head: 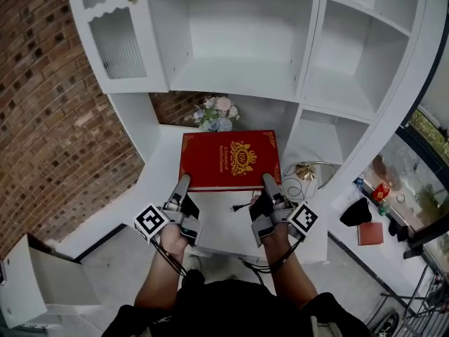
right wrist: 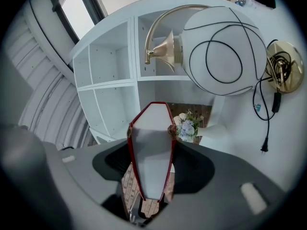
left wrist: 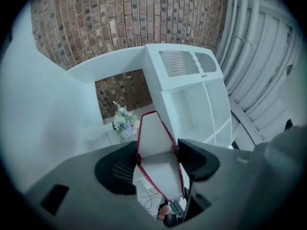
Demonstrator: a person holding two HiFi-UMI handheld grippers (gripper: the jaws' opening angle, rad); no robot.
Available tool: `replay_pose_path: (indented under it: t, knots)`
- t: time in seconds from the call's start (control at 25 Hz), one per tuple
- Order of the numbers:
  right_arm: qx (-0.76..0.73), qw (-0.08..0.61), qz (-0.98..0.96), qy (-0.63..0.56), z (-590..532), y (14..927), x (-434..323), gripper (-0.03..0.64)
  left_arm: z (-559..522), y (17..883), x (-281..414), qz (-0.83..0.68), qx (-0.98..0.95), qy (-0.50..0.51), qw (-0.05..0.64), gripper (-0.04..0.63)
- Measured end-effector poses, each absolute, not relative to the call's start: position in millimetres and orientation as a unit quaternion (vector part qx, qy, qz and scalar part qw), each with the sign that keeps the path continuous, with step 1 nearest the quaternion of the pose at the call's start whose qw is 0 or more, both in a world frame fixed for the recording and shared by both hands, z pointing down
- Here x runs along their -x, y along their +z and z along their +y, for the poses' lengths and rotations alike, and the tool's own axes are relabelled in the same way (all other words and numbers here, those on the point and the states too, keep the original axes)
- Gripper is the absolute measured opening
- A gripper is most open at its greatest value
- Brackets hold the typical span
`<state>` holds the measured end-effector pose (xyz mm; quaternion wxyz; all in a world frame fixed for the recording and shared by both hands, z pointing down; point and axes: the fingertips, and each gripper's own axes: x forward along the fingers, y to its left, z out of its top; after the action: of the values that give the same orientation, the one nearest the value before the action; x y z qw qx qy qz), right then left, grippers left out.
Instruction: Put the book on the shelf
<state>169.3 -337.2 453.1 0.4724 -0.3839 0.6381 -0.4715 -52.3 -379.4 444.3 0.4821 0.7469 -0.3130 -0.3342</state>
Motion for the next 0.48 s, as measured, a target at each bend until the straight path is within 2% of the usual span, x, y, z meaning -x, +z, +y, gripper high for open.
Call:
replay_pose_path:
  t: [0.48]
  knots:
    - [0.448,0.52,0.617,-0.385,-348,421,-184,0.262,-438,413,21,-0.2,-0.788,-0.3,0.499,0.27]
